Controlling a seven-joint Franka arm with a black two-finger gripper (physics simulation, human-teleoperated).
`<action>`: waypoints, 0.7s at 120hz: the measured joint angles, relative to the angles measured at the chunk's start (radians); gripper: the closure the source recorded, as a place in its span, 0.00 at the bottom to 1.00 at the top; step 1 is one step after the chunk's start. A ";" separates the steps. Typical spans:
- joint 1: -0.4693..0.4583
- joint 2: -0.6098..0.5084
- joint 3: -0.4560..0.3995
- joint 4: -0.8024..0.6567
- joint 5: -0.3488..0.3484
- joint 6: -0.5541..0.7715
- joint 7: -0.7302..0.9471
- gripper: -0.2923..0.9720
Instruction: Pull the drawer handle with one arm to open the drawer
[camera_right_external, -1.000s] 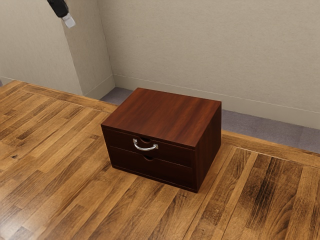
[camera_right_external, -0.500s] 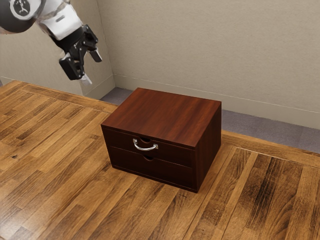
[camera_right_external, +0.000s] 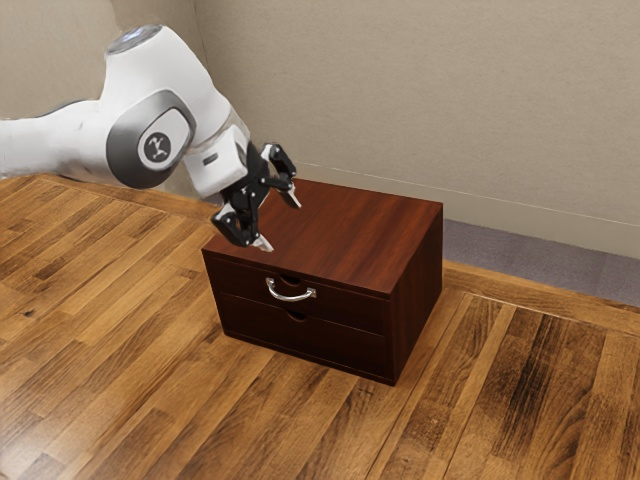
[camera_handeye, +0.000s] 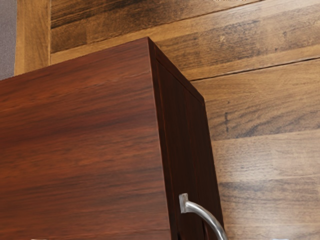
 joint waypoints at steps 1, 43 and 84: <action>0.000 0.006 -0.001 0.001 -0.001 0.005 0.002 0.32; 0.016 -0.028 0.030 -0.137 -0.016 0.237 0.045 0.47; 0.015 -0.138 0.019 -0.335 -0.009 0.358 0.057 0.53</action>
